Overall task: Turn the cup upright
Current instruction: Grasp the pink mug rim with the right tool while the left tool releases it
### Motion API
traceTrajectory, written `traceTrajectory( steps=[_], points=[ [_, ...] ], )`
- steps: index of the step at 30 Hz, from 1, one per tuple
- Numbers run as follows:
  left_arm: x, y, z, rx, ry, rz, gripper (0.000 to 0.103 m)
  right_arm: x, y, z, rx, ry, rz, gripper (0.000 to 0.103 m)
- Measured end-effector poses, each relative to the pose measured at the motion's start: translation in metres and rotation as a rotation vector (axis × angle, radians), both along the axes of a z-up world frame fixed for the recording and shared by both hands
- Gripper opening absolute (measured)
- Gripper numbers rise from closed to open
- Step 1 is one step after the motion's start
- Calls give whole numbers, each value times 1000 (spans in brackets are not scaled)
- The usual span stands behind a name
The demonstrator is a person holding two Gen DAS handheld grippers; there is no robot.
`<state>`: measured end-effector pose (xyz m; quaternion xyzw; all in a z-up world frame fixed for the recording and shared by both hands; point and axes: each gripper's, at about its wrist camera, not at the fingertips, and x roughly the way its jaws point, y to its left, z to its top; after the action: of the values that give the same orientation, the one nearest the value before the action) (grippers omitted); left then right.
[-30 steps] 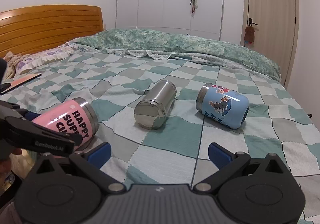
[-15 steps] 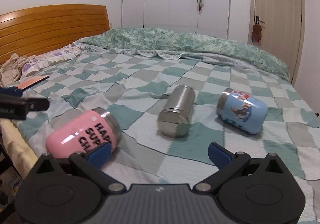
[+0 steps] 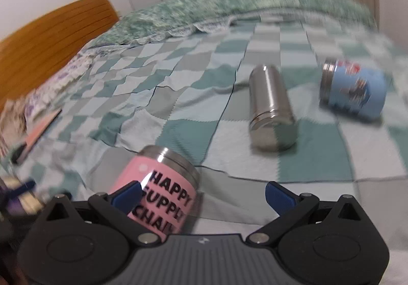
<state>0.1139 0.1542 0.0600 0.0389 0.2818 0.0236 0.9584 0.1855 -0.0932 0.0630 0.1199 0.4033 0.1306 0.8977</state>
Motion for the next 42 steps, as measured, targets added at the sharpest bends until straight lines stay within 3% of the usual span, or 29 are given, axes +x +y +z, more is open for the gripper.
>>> traceTrajectory(
  steps=[8,14,23,27,34,42],
  points=[
    [5,11,-8,-4,19,7,103,24,20,-16,129,100,-5,102],
    [6,14,-9,-2,23,-5,103,37,28,-28,257,170,11,87],
    [4,18,-10,-21,21,-3,103,48,24,-45,368,206,1,87],
    [2,19,-9,-29,15,-3,103,32,26,-33,320,60,42,86],
    [0,19,-5,-33,-3,-1,103,-2,46,5,131,-280,143,84],
    [1,23,-2,-28,-16,25,103,-20,70,20,-66,-534,189,84]
  ],
)
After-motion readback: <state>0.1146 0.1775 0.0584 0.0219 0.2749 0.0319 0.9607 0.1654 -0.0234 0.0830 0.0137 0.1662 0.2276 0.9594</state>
